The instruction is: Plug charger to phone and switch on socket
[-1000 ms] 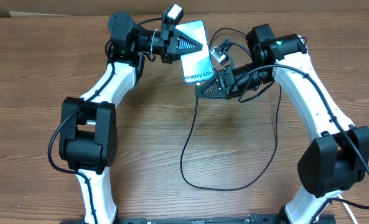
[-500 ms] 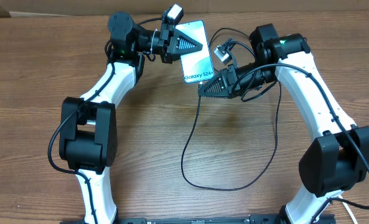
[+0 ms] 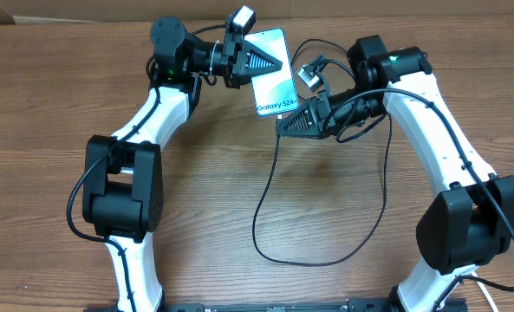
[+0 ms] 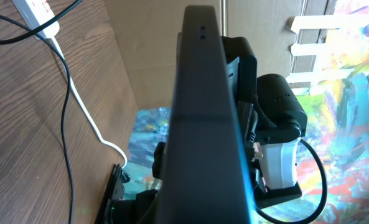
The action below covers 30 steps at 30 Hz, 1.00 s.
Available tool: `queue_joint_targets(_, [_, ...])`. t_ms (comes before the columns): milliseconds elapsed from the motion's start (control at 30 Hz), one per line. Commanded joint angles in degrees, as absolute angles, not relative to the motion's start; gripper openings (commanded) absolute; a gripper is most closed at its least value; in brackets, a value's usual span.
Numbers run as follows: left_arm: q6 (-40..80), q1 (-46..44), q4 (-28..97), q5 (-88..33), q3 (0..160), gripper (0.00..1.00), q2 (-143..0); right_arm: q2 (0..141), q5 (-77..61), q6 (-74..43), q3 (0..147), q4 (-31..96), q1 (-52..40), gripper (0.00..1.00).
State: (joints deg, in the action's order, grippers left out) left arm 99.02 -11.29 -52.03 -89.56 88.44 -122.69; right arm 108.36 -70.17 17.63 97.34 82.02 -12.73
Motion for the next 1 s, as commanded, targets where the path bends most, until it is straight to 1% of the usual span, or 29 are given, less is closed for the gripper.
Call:
queue_joint_targets(0, [99.24,-12.1,-52.31,-90.67,90.26,0.04,-122.26,106.83,-72.23,18.24,98.78,81.28,-12.4,0.04])
queue_joint_targets(567, [99.26,-12.78,-52.31,-90.67,90.26,0.04,-122.26,106.83,-72.05,18.24,98.76,81.38,-12.4,0.03])
queue_joint_targets(967, [99.24,-12.78,-52.34,-90.67,90.26,0.04,-122.26,106.83,-71.48,18.24,98.78,81.49,-10.09,0.04])
